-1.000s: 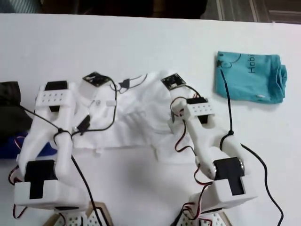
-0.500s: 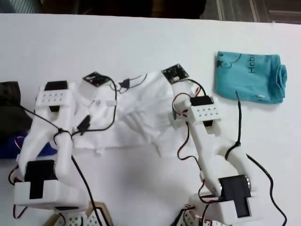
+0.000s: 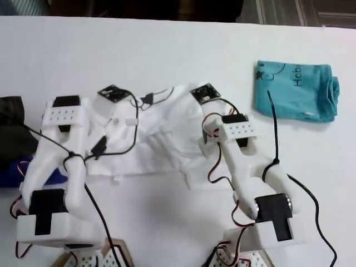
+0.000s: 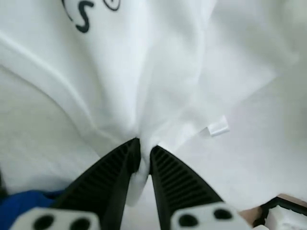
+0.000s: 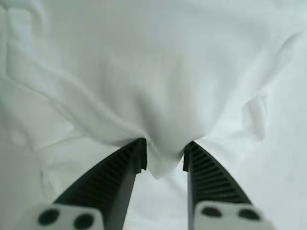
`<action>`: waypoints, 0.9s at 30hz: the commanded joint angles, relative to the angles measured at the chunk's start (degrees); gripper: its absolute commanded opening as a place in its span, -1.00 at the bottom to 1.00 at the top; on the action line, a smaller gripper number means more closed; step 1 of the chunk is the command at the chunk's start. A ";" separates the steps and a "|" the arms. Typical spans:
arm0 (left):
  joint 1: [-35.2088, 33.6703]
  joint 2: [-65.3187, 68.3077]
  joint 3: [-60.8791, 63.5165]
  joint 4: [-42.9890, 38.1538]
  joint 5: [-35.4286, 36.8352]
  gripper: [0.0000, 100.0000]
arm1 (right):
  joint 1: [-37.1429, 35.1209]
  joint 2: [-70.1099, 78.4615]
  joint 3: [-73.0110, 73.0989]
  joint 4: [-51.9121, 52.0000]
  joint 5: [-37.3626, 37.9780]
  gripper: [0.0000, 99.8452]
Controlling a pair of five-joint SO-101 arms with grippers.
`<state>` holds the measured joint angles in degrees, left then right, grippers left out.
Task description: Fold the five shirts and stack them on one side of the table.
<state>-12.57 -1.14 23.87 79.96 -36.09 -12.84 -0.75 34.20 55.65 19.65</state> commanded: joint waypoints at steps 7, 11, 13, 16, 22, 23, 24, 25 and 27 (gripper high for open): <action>-0.18 -2.81 -0.66 -0.35 -0.44 -0.95 | 0.48 -0.04 -1.67 -0.66 -0.35 -0.96; -0.35 -2.81 -0.66 -0.35 -0.44 -0.95 | 1.36 -0.13 -1.67 -0.66 -0.35 -0.96; -0.35 -2.81 -0.66 -0.35 -0.44 -0.95 | 2.51 -1.19 -1.85 -0.48 -0.35 -0.96; -0.35 -2.81 -0.48 -0.35 -0.53 -0.95 | 3.82 -3.82 -1.85 -0.40 -0.09 -0.94; -0.26 -2.81 -0.66 -0.35 -0.53 -0.95 | 3.82 -5.23 -1.67 -0.31 -0.26 -0.76; -0.26 -2.81 -0.66 -0.35 -0.53 -0.95 | 3.82 -5.23 -1.58 -0.31 -0.26 -0.77; -0.26 -2.81 -0.66 -0.35 -0.53 -0.95 | 3.82 -5.23 -1.58 -0.31 -0.26 -0.78; -0.26 -2.81 -0.66 -0.44 -0.53 -0.95 | 3.82 -5.23 -1.58 -0.31 -0.26 -0.81; -0.26 -2.81 -0.66 -0.44 -0.53 -0.95 | 3.82 -5.23 -1.58 -0.40 -0.26 -0.85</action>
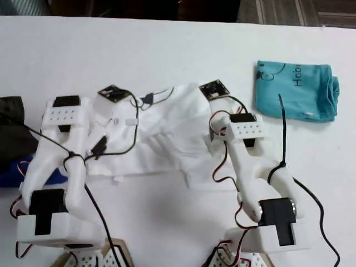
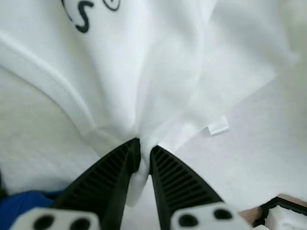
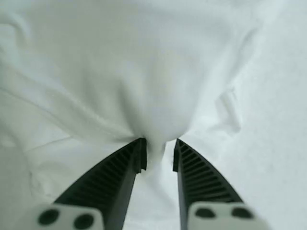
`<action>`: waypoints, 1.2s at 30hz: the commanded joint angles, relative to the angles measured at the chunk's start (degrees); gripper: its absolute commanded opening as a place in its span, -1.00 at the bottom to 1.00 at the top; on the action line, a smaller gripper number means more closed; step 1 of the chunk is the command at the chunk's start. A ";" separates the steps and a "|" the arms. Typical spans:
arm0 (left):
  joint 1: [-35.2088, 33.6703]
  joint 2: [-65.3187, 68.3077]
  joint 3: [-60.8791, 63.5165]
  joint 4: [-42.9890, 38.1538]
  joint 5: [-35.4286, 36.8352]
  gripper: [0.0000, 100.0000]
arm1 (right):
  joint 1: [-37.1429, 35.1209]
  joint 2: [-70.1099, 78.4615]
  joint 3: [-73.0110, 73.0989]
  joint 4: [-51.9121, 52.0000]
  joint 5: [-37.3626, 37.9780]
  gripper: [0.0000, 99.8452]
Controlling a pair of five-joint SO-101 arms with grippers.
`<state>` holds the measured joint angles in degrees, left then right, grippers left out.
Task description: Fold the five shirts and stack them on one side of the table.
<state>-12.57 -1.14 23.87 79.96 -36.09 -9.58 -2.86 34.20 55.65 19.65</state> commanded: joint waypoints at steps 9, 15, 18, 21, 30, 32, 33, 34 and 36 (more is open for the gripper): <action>-0.44 -2.81 -0.75 -0.44 -0.53 -0.95 | 0.48 -3.12 -1.58 -0.40 -0.26 -0.87; -0.35 -2.81 -0.75 -0.44 -0.53 -0.95 | 0.48 -3.03 -1.49 -0.40 -0.26 -0.87; -0.35 -2.81 -0.75 -0.44 -0.53 -0.95 | 0.48 -3.03 -1.49 -0.57 -0.26 -0.88; -0.35 -2.81 -0.75 -0.44 -0.53 -0.95 | 0.66 -3.03 -1.49 -0.75 -0.26 -0.96; -0.26 -3.16 -0.75 0.09 -0.53 -0.95 | 4.62 -8.66 -3.52 0.48 0.18 -0.96; -0.09 -3.25 -1.19 1.14 -0.44 -0.95 | 5.58 -12.35 -3.60 2.15 0.26 -0.96; -0.09 -3.25 -2.07 2.37 -0.26 -0.95 | 5.85 -14.20 -3.60 3.38 0.44 -0.96; -0.09 -3.25 -3.12 4.04 -0.26 -0.95 | 6.02 -15.96 -3.60 4.62 1.23 -0.96; -0.09 -3.25 -5.85 8.09 -0.18 -0.95 | 6.02 -18.95 -3.52 7.25 2.37 -0.96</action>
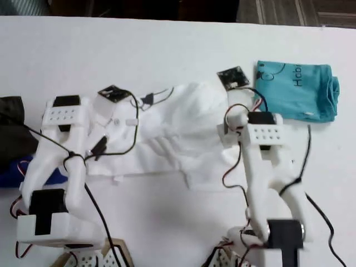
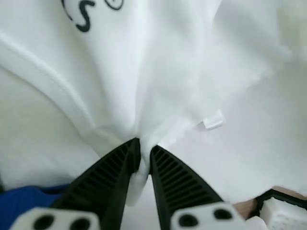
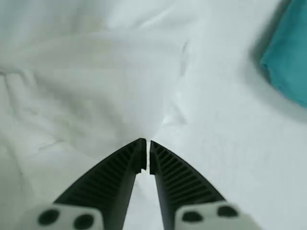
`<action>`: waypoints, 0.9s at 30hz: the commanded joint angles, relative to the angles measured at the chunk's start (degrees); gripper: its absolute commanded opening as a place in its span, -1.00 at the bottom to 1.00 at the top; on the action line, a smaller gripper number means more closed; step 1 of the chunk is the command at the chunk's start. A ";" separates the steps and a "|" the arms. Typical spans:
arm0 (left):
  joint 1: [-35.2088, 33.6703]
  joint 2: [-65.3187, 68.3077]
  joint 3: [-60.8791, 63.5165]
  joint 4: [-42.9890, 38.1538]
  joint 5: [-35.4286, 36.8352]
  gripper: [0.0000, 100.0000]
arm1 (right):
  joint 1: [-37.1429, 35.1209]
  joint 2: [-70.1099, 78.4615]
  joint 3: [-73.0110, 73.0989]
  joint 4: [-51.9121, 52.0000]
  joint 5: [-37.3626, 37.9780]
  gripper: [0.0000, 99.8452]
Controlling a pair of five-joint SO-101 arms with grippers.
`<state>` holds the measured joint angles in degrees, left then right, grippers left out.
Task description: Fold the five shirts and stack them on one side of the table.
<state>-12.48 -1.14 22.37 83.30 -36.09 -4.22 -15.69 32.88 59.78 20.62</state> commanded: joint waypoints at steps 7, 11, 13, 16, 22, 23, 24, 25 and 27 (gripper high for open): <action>-0.44 -3.25 -9.01 15.65 -0.97 -0.95 | 0.75 -12.26 -2.02 9.63 3.16 -0.96; -0.53 -2.81 -8.92 13.19 -2.11 -0.95 | -0.48 -10.15 1.05 7.16 2.81 -0.96; -0.26 -2.81 -8.92 11.60 -2.11 -0.95 | -1.19 -6.99 3.25 3.91 2.81 -0.90; -0.26 -2.81 -8.92 10.37 -2.02 -0.95 | -1.54 -0.40 3.78 0.40 -0.26 -0.73; -0.53 -2.81 -8.92 10.55 -2.02 -0.95 | -1.54 9.89 -1.58 -0.48 -3.52 -0.70; -0.53 -2.81 -8.92 10.46 -2.02 -0.95 | -1.63 10.68 -2.37 -0.48 -3.78 -0.70; -0.53 -2.73 -8.92 10.46 -2.02 -0.95 | -1.63 11.38 -3.08 -0.48 -3.78 -0.70; -0.53 -2.73 -8.92 10.46 -2.11 -0.95 | -1.63 11.82 -3.69 -0.48 -3.78 -0.70; -0.44 -2.73 -8.92 10.37 -2.11 -0.95 | -1.63 12.35 -4.84 -0.48 -3.78 -0.70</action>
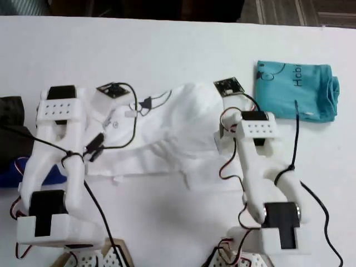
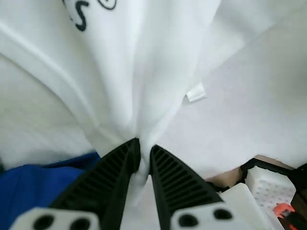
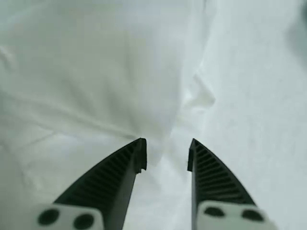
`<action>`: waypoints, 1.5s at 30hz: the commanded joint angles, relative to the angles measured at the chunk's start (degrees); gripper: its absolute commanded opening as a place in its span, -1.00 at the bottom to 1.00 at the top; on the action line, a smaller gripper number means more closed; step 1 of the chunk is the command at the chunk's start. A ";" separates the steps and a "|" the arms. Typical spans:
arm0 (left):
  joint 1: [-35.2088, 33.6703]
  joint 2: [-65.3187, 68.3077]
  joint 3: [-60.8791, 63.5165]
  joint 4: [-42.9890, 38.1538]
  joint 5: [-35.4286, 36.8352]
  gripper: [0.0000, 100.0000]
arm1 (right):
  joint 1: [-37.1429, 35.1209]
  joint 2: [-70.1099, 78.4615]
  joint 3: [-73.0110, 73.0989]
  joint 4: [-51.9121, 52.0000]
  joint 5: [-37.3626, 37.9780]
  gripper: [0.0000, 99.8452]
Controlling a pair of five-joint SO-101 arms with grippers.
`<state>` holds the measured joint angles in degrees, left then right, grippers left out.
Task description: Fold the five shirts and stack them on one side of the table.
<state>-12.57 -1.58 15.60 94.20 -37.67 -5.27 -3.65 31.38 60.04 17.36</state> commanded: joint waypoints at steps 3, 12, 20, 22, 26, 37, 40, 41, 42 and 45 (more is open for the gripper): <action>-0.18 -2.29 -2.15 -0.97 -0.53 -0.95 | -0.66 0.66 -4.22 -0.75 -0.44 -0.70; -0.44 -2.29 -2.15 -2.20 -0.53 -0.95 | -4.62 0.75 -4.40 -2.86 -0.44 -0.70; -0.44 -2.29 -2.15 -2.11 -0.53 -0.95 | -1.45 1.01 -4.04 -5.14 -0.26 -0.70; -0.44 -2.29 -2.15 -2.11 -0.70 -0.95 | -1.01 2.51 -4.31 -5.05 -0.35 -0.70; -0.44 -2.29 -2.24 -2.11 -0.88 -0.95 | -1.10 6.99 -4.40 -5.14 -0.44 -0.70; -0.44 -2.29 -2.24 -2.11 -0.97 -0.95 | -1.19 8.57 -7.21 -4.79 -0.44 -0.80; -0.44 -2.29 -2.24 -2.11 -0.97 -0.95 | -1.45 8.92 -7.21 -4.79 -0.44 -0.97; -0.44 -2.29 -2.24 -2.11 -0.97 -0.95 | -1.45 9.01 -7.21 -4.79 -0.44 -0.95; -0.44 -2.29 -2.24 -2.11 -0.97 -0.95 | -1.45 9.01 -7.21 -4.79 -0.44 -0.91; -0.44 -2.29 -2.24 -2.11 -0.97 -0.95 | -1.27 8.92 -7.21 -4.79 -0.44 -0.79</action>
<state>-12.57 -1.58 15.60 92.53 -38.20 -6.86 5.49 26.29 55.74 17.36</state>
